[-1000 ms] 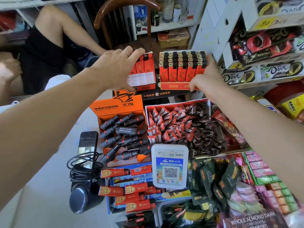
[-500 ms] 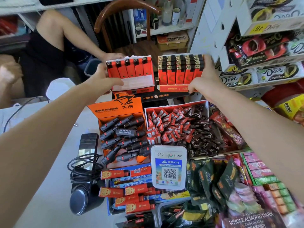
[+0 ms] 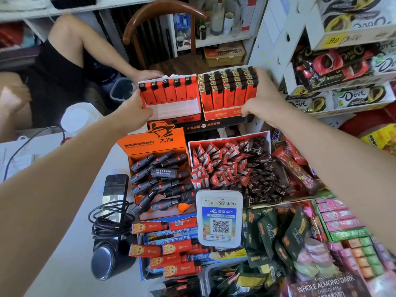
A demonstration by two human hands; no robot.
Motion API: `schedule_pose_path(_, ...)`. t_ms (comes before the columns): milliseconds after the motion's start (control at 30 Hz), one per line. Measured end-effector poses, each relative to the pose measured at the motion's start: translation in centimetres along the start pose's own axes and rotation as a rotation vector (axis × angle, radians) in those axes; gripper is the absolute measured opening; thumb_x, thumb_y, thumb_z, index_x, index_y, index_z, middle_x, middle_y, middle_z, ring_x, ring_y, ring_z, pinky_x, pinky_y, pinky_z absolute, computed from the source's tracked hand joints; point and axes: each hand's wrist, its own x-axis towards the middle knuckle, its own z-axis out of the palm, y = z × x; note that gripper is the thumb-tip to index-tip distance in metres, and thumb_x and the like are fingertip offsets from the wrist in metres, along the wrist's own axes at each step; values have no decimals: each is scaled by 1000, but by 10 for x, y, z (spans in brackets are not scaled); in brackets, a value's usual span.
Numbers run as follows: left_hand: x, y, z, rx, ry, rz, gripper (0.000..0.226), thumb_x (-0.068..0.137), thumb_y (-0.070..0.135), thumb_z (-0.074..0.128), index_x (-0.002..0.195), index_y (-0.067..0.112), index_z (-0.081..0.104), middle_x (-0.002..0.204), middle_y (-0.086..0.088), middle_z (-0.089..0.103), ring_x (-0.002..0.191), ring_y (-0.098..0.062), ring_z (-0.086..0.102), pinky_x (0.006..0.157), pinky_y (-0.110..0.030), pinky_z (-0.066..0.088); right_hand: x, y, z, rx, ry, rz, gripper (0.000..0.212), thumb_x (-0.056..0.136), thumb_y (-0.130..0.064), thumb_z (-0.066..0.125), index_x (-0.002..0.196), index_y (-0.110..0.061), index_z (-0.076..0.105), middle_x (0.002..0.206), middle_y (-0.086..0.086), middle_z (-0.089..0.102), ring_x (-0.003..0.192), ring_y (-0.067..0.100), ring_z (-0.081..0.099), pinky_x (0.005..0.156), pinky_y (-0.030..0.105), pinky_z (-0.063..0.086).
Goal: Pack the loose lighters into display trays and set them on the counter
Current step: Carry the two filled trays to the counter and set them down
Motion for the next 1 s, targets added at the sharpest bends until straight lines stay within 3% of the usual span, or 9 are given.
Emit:
schedule_pose_path(267,2,-3,0,-13,32,24,66,92,-3,44,151,27,38,115,-3,55,100,-21,57,91,-41,45,8,4,-3,-13,-25,-19,112,69,5,79,157,-31,19,146,4,47,133,27,48,110,49,44)
schedule_pose_path(400,4,-6,-1,-88,-10,-24,62,91,3,56,147,25,39,114,0,61,108,-22,60,79,-30,46,9,13,4,8,25,-6,121,55,-17,87,155,-33,20,148,-1,46,134,26,48,113,50,41)
schedule_pose_path(467,5,0,-8,-237,63,-105,73,89,9,67,151,21,30,119,-1,60,111,-21,62,71,-25,50,9,19,9,51,35,23,127,53,-19,90,156,-33,17,152,0,43,139,25,44,117,50,36)
schedule_pose_path(533,5,16,-19,-322,199,-47,81,88,11,70,154,13,24,129,-5,56,101,-10,63,58,-18,53,6,22,16,107,44,64,127,59,-12,90,158,-31,14,151,2,45,139,24,44,117,48,36)
schedule_pose_path(600,0,38,-26,-184,274,237,87,84,23,75,154,7,26,141,-16,52,112,-10,63,74,-13,55,2,26,24,176,59,90,116,66,-2,86,158,-23,18,140,0,54,133,22,49,114,43,39)
schedule_pose_path(667,-8,65,-24,104,240,499,97,80,41,79,155,11,27,154,-16,39,138,-24,48,106,-32,49,-2,30,32,245,104,104,96,70,6,80,149,-17,32,119,-6,60,121,19,55,109,38,43)
schedule_pose_path(733,-11,99,-9,435,152,636,109,77,55,80,158,8,23,160,-15,31,147,-33,35,120,-45,33,-2,32,36,294,134,103,86,69,9,77,142,-17,39,109,-8,60,113,16,58,104,37,46)
schedule_pose_path(867,6,142,30,959,34,646,137,62,77,80,159,6,13,150,-23,41,126,-42,53,110,-48,42,1,38,36,331,113,86,92,66,15,71,145,-21,38,114,-4,61,108,14,59,88,27,49)
schedule_pose_path(1000,24,145,47,1129,-17,565,143,57,75,84,159,11,5,133,-22,51,84,-36,58,76,-44,50,3,41,38,311,139,62,79,74,20,55,140,-23,45,110,-4,62,97,9,61,67,17,47)
